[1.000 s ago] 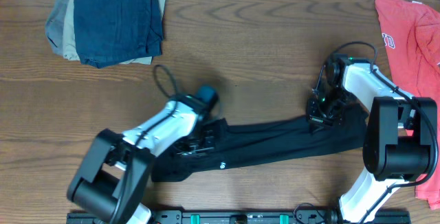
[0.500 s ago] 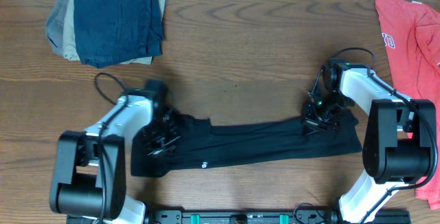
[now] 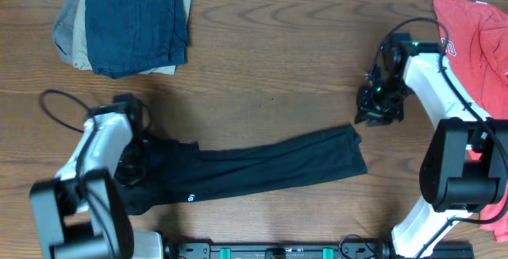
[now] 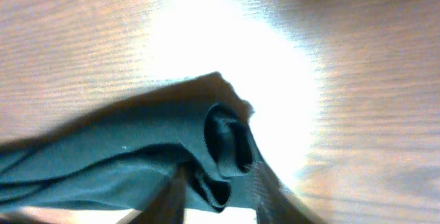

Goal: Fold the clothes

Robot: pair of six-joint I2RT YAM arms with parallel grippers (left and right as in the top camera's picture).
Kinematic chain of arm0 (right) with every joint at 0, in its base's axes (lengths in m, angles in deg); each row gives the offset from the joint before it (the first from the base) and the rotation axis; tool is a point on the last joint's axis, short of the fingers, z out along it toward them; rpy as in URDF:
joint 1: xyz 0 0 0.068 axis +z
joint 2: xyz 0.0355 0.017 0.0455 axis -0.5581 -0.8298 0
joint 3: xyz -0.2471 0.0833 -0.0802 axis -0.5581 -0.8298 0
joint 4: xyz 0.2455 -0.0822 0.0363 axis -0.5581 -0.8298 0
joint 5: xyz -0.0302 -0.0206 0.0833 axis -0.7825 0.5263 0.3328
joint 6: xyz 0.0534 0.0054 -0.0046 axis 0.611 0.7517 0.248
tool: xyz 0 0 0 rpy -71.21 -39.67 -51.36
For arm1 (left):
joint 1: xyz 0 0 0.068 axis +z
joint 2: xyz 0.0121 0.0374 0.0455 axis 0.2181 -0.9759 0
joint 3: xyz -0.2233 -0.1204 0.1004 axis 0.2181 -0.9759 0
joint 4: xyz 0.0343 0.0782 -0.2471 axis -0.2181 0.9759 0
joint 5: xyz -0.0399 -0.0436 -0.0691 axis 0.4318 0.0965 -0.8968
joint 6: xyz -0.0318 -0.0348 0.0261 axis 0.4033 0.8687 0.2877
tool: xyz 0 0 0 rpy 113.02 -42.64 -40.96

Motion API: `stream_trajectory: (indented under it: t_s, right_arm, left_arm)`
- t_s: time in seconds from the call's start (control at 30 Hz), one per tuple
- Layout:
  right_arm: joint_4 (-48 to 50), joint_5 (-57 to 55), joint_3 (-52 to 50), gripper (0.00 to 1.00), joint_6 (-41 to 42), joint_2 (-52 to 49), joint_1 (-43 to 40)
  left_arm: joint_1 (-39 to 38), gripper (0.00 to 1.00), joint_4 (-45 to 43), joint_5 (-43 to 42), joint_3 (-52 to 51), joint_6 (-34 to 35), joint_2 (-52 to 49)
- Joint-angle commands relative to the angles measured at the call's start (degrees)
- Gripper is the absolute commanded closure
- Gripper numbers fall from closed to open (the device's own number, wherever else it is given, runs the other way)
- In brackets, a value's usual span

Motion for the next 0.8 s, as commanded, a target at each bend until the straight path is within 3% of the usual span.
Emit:
stream_trajectory:
  t_s: [0.0,0.03,0.1,0.2,0.23,0.33,0.5,0.77]
  right_arm:
    - [-0.37,-1.95,1.07,0.43,-1.27,0.04,-2.51]
    - [-0.28,-1.95,0.76,0.33,-1.55,0.04,-2.99]
    - [-0.04,-1.92,-0.2,0.27,-3.02,0.04,-3.8]
    - [0.9,-1.9,-2.38,0.14,-4.26,0.02,-4.52]
    - [1.51,-1.73,-3.21,0.08,-4.26,0.04,-4.66]
    - [4.68,0.96,-6.27,0.01,-4.55,0.02,-4.72]
    - [8.17,10.8,-12.07,0.01,-12.15,0.04,-4.7]
    - [11.3,16.41,-21.31,0.01,-16.39,0.04,-2.93]
  left_arm:
    - [1.66,0.93,1.36,3.37,2.71,-1.36,4.98]
    - [1.77,0.9,1.36,2.49,2.78,-1.75,6.32]
    - [1.75,0.83,1.38,0.28,2.78,-1.9,8.66]
    - [1.75,0.33,1.31,-4.55,2.78,-1.9,10.93]
    - [1.75,0.2,1.29,-5.35,2.78,-1.88,11.3]
    - [1.75,0.04,1.31,-5.38,2.73,-1.88,11.43]
    - [1.75,0.0,1.31,-5.35,2.73,-1.88,11.37]
    - [1.75,0.0,1.29,-5.35,2.73,-1.88,11.37]
